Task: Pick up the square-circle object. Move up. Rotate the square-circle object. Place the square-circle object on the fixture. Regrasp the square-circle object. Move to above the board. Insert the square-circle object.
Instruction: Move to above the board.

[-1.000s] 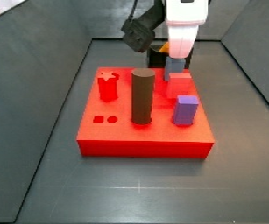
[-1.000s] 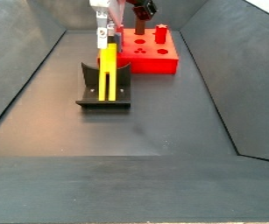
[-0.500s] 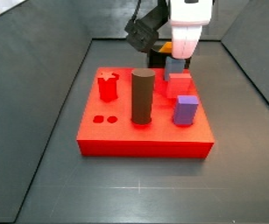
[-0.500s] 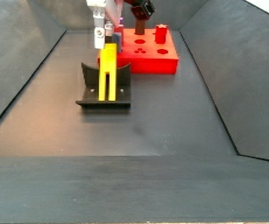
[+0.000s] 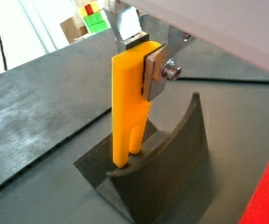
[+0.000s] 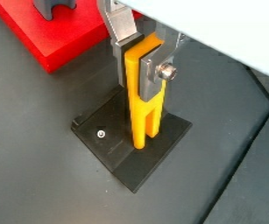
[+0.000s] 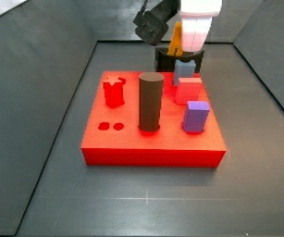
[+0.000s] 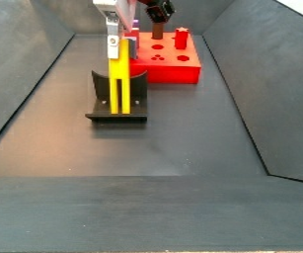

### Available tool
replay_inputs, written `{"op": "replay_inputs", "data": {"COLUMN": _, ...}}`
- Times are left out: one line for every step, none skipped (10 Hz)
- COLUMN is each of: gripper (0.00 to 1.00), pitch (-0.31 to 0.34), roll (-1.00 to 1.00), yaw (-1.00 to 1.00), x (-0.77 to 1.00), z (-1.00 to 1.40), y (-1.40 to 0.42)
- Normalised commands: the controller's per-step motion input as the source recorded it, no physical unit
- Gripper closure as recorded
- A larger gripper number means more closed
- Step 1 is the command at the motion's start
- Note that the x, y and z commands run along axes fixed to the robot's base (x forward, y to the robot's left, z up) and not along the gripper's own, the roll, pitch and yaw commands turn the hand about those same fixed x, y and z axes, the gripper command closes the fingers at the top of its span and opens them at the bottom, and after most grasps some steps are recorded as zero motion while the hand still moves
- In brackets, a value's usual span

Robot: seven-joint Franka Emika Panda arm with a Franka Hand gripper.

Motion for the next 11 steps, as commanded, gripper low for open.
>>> {"op": "replay_inputs", "data": {"gripper": 1.00, "pitch": -0.193, "roll": -0.15, "yaw": 0.38, "x": -0.04, "z": 1.00, "y": -0.16}}
{"op": "replay_inputs", "data": {"gripper": 1.00, "pitch": -0.178, "roll": -0.14, "yaw": 0.30, "x": -0.04, "z": 1.00, "y": -0.15}}
{"op": "replay_inputs", "data": {"gripper": 1.00, "pitch": -0.151, "roll": -0.11, "yaw": 0.16, "x": -0.04, "z": 1.00, "y": -0.14}}
{"op": "replay_inputs", "data": {"gripper": 1.00, "pitch": -0.115, "roll": -0.07, "yaw": 0.07, "x": -0.04, "z": 1.00, "y": -0.14}}
{"op": "replay_inputs", "data": {"gripper": 1.00, "pitch": -0.090, "roll": -0.06, "yaw": 0.04, "x": -0.04, "z": 1.00, "y": -0.13}}
{"op": "replay_inputs", "data": {"gripper": 1.00, "pitch": -0.033, "roll": -0.05, "yaw": -0.01, "x": -0.04, "z": 1.00, "y": -0.12}}
{"op": "replay_inputs", "data": {"gripper": 1.00, "pitch": 0.012, "roll": -0.05, "yaw": -0.03, "x": -0.04, "z": 1.00, "y": -0.11}}
{"op": "replay_inputs", "data": {"gripper": 1.00, "pitch": 0.040, "roll": -0.05, "yaw": -0.04, "x": -0.04, "z": 1.00, "y": -0.11}}
{"op": "replay_inputs", "data": {"gripper": 1.00, "pitch": 0.095, "roll": -0.06, "yaw": -0.04, "x": -0.04, "z": 1.00, "y": -0.09}}
{"op": "replay_inputs", "data": {"gripper": 1.00, "pitch": 0.113, "roll": -0.06, "yaw": -0.04, "x": -0.04, "z": 1.00, "y": -0.08}}
{"op": "replay_inputs", "data": {"gripper": 1.00, "pitch": 0.127, "roll": -0.06, "yaw": -0.02, "x": -0.04, "z": 1.00, "y": -0.07}}
